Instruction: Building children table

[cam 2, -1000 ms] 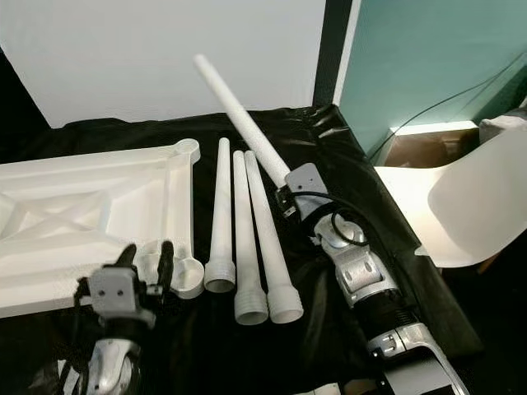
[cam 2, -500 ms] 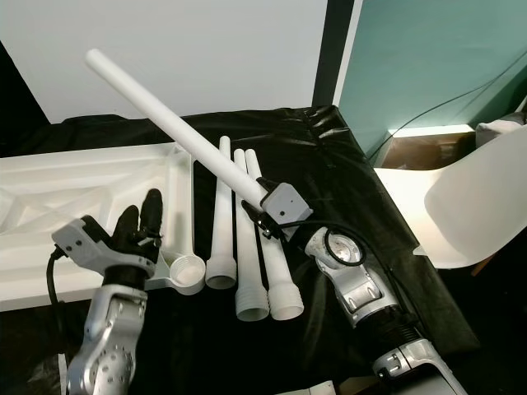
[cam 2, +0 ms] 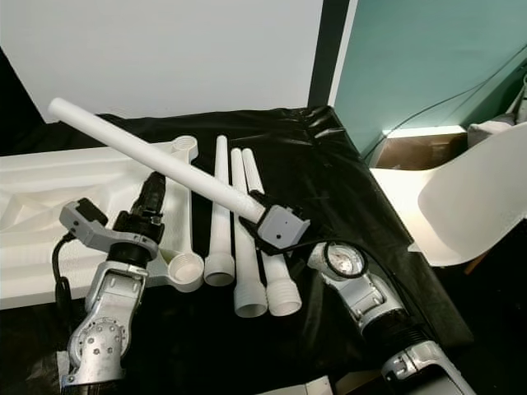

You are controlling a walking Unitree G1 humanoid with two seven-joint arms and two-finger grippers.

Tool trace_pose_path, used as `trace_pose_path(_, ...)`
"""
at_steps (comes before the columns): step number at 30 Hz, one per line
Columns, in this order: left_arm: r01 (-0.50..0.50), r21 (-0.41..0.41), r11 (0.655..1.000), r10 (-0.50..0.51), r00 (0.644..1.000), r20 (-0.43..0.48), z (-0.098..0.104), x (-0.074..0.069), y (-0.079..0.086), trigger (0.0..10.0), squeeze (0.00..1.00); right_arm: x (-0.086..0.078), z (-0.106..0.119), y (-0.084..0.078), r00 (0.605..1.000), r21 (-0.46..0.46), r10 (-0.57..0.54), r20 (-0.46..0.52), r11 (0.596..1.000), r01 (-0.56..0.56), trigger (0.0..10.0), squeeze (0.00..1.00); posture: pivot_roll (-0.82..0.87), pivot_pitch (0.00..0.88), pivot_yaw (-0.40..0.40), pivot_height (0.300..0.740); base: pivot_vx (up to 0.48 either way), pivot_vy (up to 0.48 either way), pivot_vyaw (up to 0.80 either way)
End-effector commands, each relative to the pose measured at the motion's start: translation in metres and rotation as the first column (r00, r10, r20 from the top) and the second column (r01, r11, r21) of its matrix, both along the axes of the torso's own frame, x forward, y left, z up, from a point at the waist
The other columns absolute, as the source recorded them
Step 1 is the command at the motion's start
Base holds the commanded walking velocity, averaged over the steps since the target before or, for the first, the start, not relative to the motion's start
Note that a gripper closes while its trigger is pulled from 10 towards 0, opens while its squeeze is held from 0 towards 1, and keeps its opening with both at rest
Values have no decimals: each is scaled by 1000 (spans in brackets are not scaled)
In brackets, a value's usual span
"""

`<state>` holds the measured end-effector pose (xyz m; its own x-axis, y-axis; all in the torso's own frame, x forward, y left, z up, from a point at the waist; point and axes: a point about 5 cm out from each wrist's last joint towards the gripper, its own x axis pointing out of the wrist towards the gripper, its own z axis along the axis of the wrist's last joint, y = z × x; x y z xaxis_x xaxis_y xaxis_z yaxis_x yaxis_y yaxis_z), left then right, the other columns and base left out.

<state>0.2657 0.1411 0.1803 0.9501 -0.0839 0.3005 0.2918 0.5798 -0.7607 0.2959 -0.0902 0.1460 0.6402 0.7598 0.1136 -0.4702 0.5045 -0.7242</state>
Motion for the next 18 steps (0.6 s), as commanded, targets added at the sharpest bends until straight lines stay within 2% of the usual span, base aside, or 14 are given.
trace_pose_path(1, 148, 37, 988, -152, 974, 165, 12, -2, -12, 10000, 0, -3, -5, 1, 1000, -30, 25, -1, 999, -25, 10000, 0, 81, 0, -17, 740, 0, 0, 0)
trace_pose_path(4, 189, 59, 980, -197, 960, 199, 18, -5, -16, 10000, 0, -1, -9, 2, 1000, -52, 25, -5, 998, -25, 10000, 0, 85, 0, -19, 740, 0, 0, 0)
trace_pose_path(8, 220, 107, 970, -240, 941, 240, 19, -15, -16, 10000, 0, 7, -5, -3, 1000, -23, -26, -12, 999, 25, 10000, 0, 93, 0, -20, 740, 0, 0, 0)
trace_pose_path(18, 254, 125, 959, -280, 914, 293, 19, -28, -15, 10000, 0, 16, -1, -2, 998, 6, -56, -7, 998, 56, 10000, 0, 100, 0, -22, 740, 0, 0, 0)
